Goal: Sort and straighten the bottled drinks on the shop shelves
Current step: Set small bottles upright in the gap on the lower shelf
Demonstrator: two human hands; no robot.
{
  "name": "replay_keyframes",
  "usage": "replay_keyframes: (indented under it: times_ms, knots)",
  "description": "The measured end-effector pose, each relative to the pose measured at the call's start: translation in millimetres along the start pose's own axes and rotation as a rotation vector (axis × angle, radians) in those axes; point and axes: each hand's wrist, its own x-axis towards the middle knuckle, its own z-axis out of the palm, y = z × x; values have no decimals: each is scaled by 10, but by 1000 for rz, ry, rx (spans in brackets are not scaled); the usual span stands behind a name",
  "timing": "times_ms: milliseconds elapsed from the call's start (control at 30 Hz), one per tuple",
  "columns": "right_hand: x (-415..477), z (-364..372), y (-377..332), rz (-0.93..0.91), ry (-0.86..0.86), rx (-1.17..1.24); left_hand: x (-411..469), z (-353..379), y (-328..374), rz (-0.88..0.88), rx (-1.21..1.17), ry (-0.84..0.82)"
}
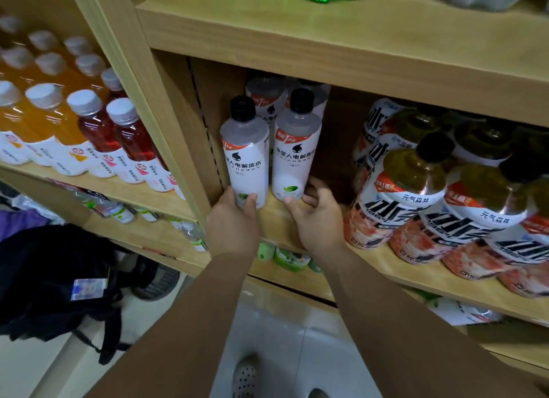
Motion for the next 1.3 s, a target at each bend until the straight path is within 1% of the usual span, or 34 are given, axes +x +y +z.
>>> replay_keyframes:
  times_ms: [133,233,300,400,567,633,767,833,900,967,1033,1167,1300]
  knots:
    - [29,42,14,14,58,-20,183,79,-13,72,72,-16]
    - [69,82,-25,65,107,-24,208,142,-12,62,111,8]
    - [83,123,-40,92,130,-42,220,188,-8,55,110,26]
    - [71,177,-28,72,158,-59,264,251,39,44,105,32]
    - [35,192,-51,61,192,-67,307,311,60,12,16,34]
    - [-10,176,-86,63,179,-58,312,321,37,19,-13,21]
    - [-265,43,-180,37,60,0,252,233,-17,47,-19,-23]
    - [-500,-99,-177,21,21,-26,103,110,-69,73,-82,-46]
    - [-764,-305,-87,-12,27,-57,-138,-19,-131,114,-174,-97]
    - [-1020,-580,96,-48,45,-111,-434,-97,-163,194,-180,-146]
    - [-1258,-908,359,-31,74,-179,-768,-90,-138,203,-165,-218]
    - [-1622,-1661,924,195,184,-192,-1440,177,-9,201,-75,-443]
    - [-1805,-2453,1446,387,233,-127,-2029,721,239,217,-29,-639]
